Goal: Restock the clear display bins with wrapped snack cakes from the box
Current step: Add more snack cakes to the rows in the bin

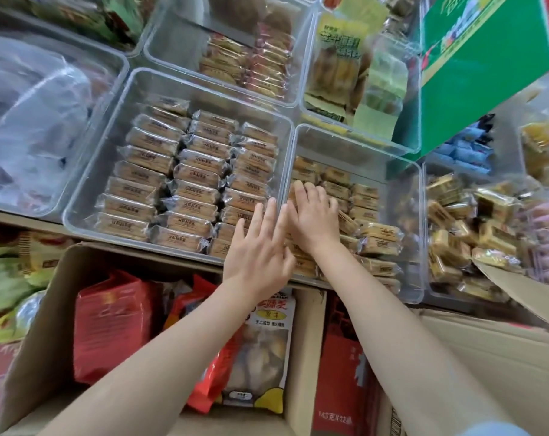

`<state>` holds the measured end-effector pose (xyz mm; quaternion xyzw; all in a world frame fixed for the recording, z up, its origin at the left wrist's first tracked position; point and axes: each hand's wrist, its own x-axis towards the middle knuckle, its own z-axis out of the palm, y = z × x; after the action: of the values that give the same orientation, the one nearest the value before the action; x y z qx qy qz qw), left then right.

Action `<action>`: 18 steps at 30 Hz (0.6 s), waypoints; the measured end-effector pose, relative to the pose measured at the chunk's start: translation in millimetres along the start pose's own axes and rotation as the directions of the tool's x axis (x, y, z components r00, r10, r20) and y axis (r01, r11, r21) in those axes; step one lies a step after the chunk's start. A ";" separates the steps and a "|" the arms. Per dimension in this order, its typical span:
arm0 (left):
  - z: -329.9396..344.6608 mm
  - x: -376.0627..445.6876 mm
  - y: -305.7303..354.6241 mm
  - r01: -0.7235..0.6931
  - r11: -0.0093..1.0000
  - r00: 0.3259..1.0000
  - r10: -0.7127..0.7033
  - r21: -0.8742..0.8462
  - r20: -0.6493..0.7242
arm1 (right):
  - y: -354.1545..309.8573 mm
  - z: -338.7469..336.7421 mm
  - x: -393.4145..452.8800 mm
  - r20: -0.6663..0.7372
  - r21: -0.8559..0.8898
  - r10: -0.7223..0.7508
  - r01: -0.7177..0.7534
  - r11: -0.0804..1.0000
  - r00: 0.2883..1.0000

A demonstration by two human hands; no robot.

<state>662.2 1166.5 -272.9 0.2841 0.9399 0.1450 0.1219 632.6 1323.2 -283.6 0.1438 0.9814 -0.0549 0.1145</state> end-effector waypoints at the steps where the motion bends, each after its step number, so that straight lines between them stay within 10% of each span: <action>1: 0.0 -0.4 0.3 -0.003 1.000 1.000 0.003 0.009 0.005 | 2.6 -3.7 -1.1 0.009 0.058 -0.024 0.023 0.998 1.000; 6: -1.0 -0.1 1.2 0.000 1.000 1.000 0.000 0.023 0.014 | 34.2 -34.5 3.3 -0.141 0.329 0.126 -0.074 0.942 0.982; 11: 0.2 -0.2 0.9 -0.001 0.999 1.000 0.000 0.037 0.022 | 55.0 -39.8 0.9 0.257 0.307 0.170 -0.247 0.919 0.951; 18: -1.9 -0.7 1.3 0.008 0.999 1.000 -0.009 0.036 0.026 | 70.4 -37.8 -18.9 0.338 0.344 0.176 -0.296 0.891 0.925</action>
<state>662.9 1166.7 -270.6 0.2841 0.9419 0.1238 0.1296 663.1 1390.4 -247.8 0.2732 0.8971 -0.2549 0.2358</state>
